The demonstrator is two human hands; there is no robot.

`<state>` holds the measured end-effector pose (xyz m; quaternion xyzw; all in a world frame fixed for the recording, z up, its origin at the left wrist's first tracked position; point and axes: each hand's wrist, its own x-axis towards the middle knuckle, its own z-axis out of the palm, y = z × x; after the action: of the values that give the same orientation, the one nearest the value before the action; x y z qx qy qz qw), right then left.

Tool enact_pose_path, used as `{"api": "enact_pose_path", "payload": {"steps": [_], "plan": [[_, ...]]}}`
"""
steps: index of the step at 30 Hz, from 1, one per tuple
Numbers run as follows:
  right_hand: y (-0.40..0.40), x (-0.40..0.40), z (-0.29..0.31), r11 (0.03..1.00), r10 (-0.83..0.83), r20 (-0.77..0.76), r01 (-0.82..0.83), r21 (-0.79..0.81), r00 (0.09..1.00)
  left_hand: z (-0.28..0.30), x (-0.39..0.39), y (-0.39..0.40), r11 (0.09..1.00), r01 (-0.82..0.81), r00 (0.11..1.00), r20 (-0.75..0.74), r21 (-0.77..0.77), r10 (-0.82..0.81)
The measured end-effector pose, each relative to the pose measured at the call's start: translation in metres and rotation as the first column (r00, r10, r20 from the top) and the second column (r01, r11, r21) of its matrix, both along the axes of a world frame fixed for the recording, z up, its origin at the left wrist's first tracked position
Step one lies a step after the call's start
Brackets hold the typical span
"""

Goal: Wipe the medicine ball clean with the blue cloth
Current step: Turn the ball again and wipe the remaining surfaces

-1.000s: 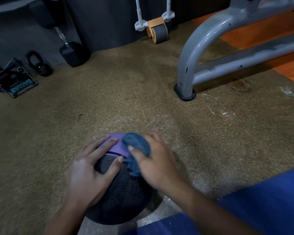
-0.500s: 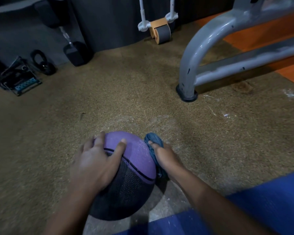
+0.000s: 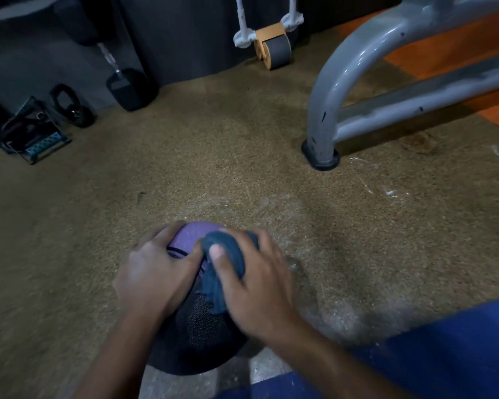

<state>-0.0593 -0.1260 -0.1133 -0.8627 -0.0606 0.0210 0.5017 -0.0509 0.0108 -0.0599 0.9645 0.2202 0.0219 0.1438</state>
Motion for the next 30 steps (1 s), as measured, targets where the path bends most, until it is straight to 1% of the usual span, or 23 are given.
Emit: {"api": "enact_pose_path", "payload": {"steps": [1,2,3,5,6,7,8,9,11,13,14,15,16,17,19,20,21,22,23,25,26,28,30], "plan": [[0.003,0.014,-0.006,1.0,-0.013,-0.023,0.013,0.006,1.0,0.0,-0.001,0.001,1.0,-0.012,1.0,0.005,-0.011,0.012],[0.002,0.029,-0.016,0.999,-0.025,-0.091,0.029,0.035,0.996,0.001,-0.001,0.002,0.999,-0.026,1.0,0.012,-0.027,0.027],[-0.001,0.043,-0.028,0.993,-0.038,-0.185,0.058,0.103,0.982,0.001,0.0,0.002,0.998,-0.038,0.999,0.016,-0.047,0.039],[-0.007,0.058,-0.053,0.961,-0.025,-0.421,0.138,0.239,0.907,0.001,0.002,0.004,0.996,-0.051,0.998,0.019,-0.08,0.052],[-0.01,0.055,-0.061,0.949,-0.017,-0.509,0.174,0.262,0.861,0.001,0.003,0.004,0.994,-0.054,0.998,0.019,-0.091,0.056],[-0.012,0.047,-0.068,0.935,-0.025,-0.547,0.213,0.283,0.837,0.001,0.004,0.005,0.994,-0.057,0.998,0.017,-0.098,0.058],[-0.014,0.033,-0.07,0.923,-0.058,-0.537,0.251,0.293,0.842,0.001,0.004,0.005,0.993,-0.06,0.998,0.014,-0.101,0.062],[-0.015,0.016,-0.065,0.917,-0.091,-0.488,0.264,0.3,0.868,0.0,0.005,0.005,0.993,-0.062,0.998,0.011,-0.101,0.064],[-0.015,-0.011,-0.042,0.942,-0.097,-0.312,0.188,0.277,0.945,-0.001,0.006,0.007,0.993,-0.054,0.998,0.01,-0.102,0.055],[-0.009,-0.013,-0.015,0.984,-0.033,-0.084,0.047,0.172,0.996,-0.001,0.007,0.011,0.994,-0.03,1.0,0.005,-0.106,0.031],[-0.004,-0.003,-0.01,0.996,0.005,-0.028,-0.002,0.095,1.0,-0.001,0.007,0.012,0.994,-0.015,1.0,0.01,-0.107,0.017],[0.0,0.009,-0.011,0.999,0.029,-0.008,-0.029,0.033,1.0,-0.001,0.006,0.014,0.993,-0.004,1.0,0.019,-0.116,0.006],[0.003,0.025,-0.017,0.999,0.027,-0.048,-0.025,0.029,0.998,0.0,0.004,0.015,0.992,0.002,1.0,0.028,-0.129,0.002],[0.003,0.043,-0.025,0.996,0.018,-0.156,-0.005,0.087,0.988,0.001,0.003,0.017,0.99,0.001,0.999,0.037,-0.142,0.004],[-0.001,0.069,-0.048,0.971,0.028,-0.411,0.072,0.227,0.911,0.0,0.001,0.02,0.988,-0.001,0.998,0.067,-0.155,0.012],[-0.003,0.073,-0.057,0.962,0.042,-0.519,0.107,0.253,0.854,-0.002,0.0,0.022,0.988,-0.004,0.997,0.073,-0.156,0.016],[-0.005,0.071,-0.064,0.952,0.053,-0.588,0.137,0.273,0.807,-0.002,0.0,0.023,0.987,-0.01,0.997,0.071,-0.158,0.021],[-0.004,0.066,-0.07,0.944,0.04,-0.61,0.169,0.282,0.792,-0.002,0.001,0.024,0.987,-0.016,0.998,0.063,-0.16,0.026],[-0.005,0.057,-0.069,0.932,0.016,-0.587,0.201,0.303,0.809,-0.003,0.002,0.025,0.985,-0.024,0.998,0.053,-0.168,0.034],[-0.006,0.029,-0.056,0.927,-0.052,-0.459,0.214,0.307,0.887,-0.004,0.004,0.028,0.981,-0.036,0.999,0.031,-0.189,0.042],[-0.006,0.013,-0.045,0.944,-0.078,-0.365,0.186,0.271,0.928,-0.004,0.005,0.03,0.981,-0.036,0.999,0.03,-0.193,0.042],[-0.002,-0.012,-0.015,0.988,-0.036,-0.146,0.057,0.143,0.989,-0.005,0.006,0.033,0.981,-0.022,0.999,0.037,-0.194,0.029],[0.008,-0.012,0.002,0.999,0.047,0.002,-0.047,0.006,0.999,-0.006,0.005,0.036,0.979,0.026,0.999,0.05,-0.203,-0.016]]}}
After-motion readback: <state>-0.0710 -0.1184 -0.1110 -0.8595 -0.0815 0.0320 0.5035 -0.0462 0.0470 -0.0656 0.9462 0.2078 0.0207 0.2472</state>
